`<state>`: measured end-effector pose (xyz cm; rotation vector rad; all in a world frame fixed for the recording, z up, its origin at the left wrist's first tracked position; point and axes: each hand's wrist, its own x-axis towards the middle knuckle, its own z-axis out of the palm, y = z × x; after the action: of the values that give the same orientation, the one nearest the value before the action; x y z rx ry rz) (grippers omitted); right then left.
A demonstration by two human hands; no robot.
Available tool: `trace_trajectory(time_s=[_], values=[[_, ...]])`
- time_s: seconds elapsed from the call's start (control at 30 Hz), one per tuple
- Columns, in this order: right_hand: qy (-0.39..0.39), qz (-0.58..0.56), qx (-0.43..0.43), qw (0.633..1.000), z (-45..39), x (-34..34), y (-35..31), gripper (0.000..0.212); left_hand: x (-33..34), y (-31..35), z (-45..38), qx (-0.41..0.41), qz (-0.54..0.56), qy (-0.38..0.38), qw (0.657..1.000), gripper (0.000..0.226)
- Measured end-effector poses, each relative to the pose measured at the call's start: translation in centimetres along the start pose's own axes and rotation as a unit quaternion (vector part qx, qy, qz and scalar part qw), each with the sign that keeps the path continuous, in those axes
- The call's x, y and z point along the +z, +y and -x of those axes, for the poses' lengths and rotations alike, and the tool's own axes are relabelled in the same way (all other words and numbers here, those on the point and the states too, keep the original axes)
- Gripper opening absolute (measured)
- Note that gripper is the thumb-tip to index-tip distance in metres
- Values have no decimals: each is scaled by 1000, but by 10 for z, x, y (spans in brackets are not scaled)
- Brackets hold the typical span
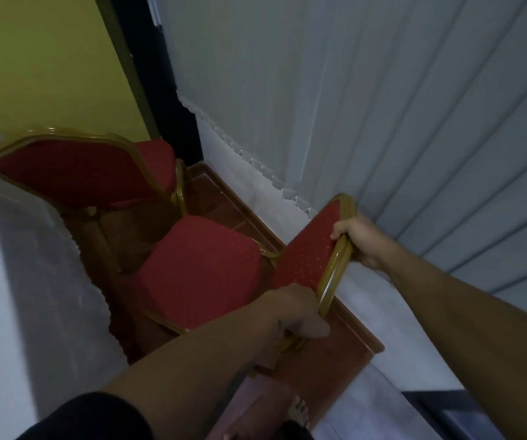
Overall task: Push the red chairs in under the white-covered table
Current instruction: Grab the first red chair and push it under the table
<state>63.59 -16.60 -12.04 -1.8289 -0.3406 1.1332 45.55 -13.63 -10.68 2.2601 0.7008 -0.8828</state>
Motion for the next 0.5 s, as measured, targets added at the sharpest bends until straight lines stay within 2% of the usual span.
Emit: trace_trajectory(time_s=[0.2,0.5], values=[[3,11,-1,1000,13,-10,10,56,27,14,4,5,22,42,999,49],[-56,50,0,997,15,1,2,56,47,20,16,3,34,101,994,60]])
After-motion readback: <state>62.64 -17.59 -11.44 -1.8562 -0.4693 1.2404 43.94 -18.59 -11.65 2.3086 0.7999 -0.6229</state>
